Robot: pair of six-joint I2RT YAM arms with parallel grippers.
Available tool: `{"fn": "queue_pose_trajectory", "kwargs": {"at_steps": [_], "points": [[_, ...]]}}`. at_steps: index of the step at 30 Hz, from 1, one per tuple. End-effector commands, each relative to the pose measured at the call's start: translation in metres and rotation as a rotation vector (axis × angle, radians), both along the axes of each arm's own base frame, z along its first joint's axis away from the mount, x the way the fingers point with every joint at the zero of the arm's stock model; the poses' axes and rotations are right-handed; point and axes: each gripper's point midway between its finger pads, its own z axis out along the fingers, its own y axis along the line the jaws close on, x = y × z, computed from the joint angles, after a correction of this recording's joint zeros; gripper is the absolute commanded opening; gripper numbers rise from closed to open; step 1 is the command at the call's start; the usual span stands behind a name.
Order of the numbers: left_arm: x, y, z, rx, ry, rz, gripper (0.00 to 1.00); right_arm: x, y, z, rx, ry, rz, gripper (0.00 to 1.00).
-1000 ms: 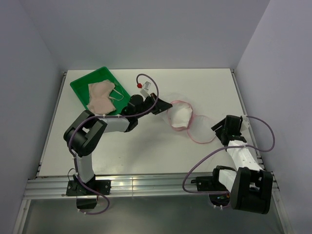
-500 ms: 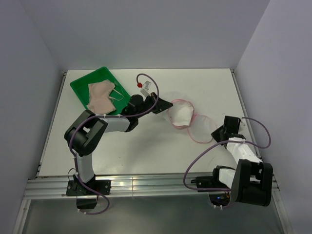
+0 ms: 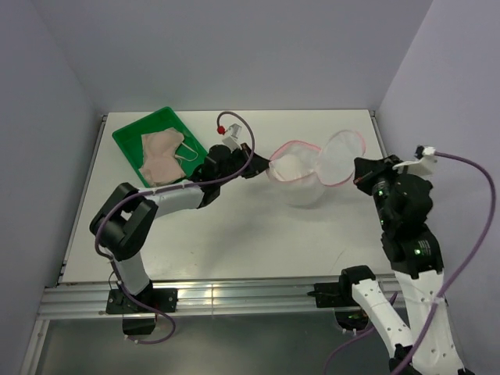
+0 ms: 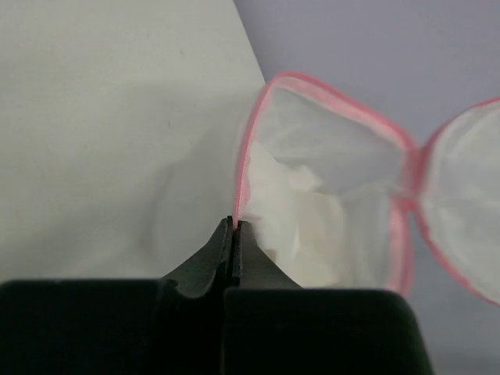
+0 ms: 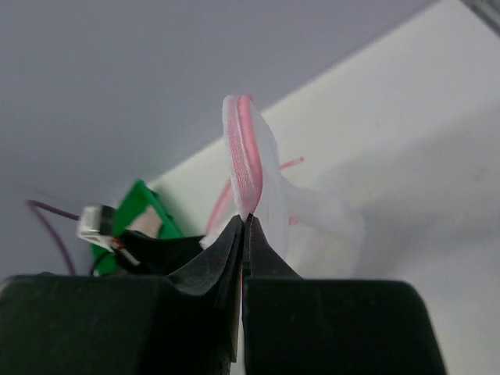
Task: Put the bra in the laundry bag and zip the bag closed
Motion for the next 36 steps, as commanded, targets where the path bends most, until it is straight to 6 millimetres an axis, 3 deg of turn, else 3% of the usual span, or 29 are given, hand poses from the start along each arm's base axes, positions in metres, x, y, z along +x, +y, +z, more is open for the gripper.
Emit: {"fn": "queue_pose_trajectory", "kwargs": {"at_steps": [1, 2, 3, 5, 6, 10, 11, 12, 14, 16, 17, 18, 19, 22, 23, 25, 27, 29, 34, 36], "points": [[-0.006, -0.001, 0.075, -0.009, -0.157, 0.018, 0.0, -0.015, -0.003, 0.029, -0.054, -0.016, 0.004, 0.0], [-0.007, 0.002, 0.074, 0.015, -0.149, 0.025, 0.0, -0.009, 0.001, 0.022, -0.079, 0.002, 0.031, 0.0], [-0.004, 0.005, 0.072, 0.024, -0.143, 0.036, 0.0, 0.004, 0.002, 0.003, -0.106, 0.081, 0.035, 0.0], [-0.001, 0.006, 0.066, 0.037, -0.107, 0.016, 0.0, 0.01, -0.005, -0.018, -0.155, 0.168, 0.008, 0.0], [0.002, 0.012, 0.067, 0.027, -0.102, 0.016, 0.0, 0.008, -0.006, -0.013, -0.155, 0.149, 0.005, 0.0], [-0.018, 0.016, 0.118, 0.005, -0.21, 0.025, 0.0, -0.005, -0.01, 0.051, -0.137, -0.036, -0.013, 0.0], [-0.026, 0.013, 0.122, 0.014, -0.214, 0.014, 0.0, -0.004, -0.006, 0.049, -0.132, -0.029, 0.008, 0.0], [-0.028, 0.014, 0.128, 0.014, -0.225, 0.022, 0.0, -0.001, -0.002, 0.039, -0.128, -0.005, 0.027, 0.0], [-0.032, 0.018, 0.131, 0.014, -0.235, 0.029, 0.0, 0.01, 0.006, -0.015, -0.107, 0.103, 0.05, 0.0], [-0.024, 0.02, 0.105, 0.078, -0.204, 0.058, 0.0, 0.014, 0.003, -0.062, -0.102, 0.18, 0.027, 0.0], [-0.019, 0.019, 0.093, 0.108, -0.188, 0.066, 0.0, 0.014, -0.001, -0.068, -0.106, 0.188, 0.005, 0.0], [-0.017, 0.016, 0.085, 0.127, -0.173, 0.058, 0.0, 0.013, -0.008, -0.065, -0.116, 0.181, -0.03, 0.0], [-0.016, 0.012, 0.078, 0.128, -0.16, 0.043, 0.0, 0.013, -0.01, -0.048, -0.117, 0.146, -0.039, 0.0], [-0.028, -0.003, 0.092, 0.121, -0.202, 0.02, 0.0, 0.009, -0.015, 0.0, -0.103, 0.021, -0.064, 0.0], [-0.034, -0.009, 0.096, 0.127, -0.216, 0.009, 0.0, 0.01, -0.015, 0.006, -0.102, 0.009, -0.067, 0.0], [-0.032, -0.013, 0.098, 0.127, -0.217, 0.005, 0.0, 0.016, -0.017, -0.002, -0.105, 0.029, -0.082, 0.0], [-0.024, -0.016, 0.08, 0.151, -0.194, 0.014, 0.0, 0.027, -0.016, -0.021, -0.11, 0.073, -0.082, 0.0], [-0.026, -0.025, 0.074, 0.139, -0.176, -0.031, 0.0, 0.035, -0.011, -0.026, -0.095, 0.082, -0.064, 0.0], [-0.024, -0.033, 0.075, 0.114, -0.179, -0.041, 0.0, 0.036, -0.014, 0.003, -0.092, 0.004, -0.079, 0.0], [-0.02, -0.037, 0.065, 0.129, -0.165, -0.045, 0.0, 0.037, -0.018, -0.003, -0.102, 0.015, -0.098, 0.0]]}}
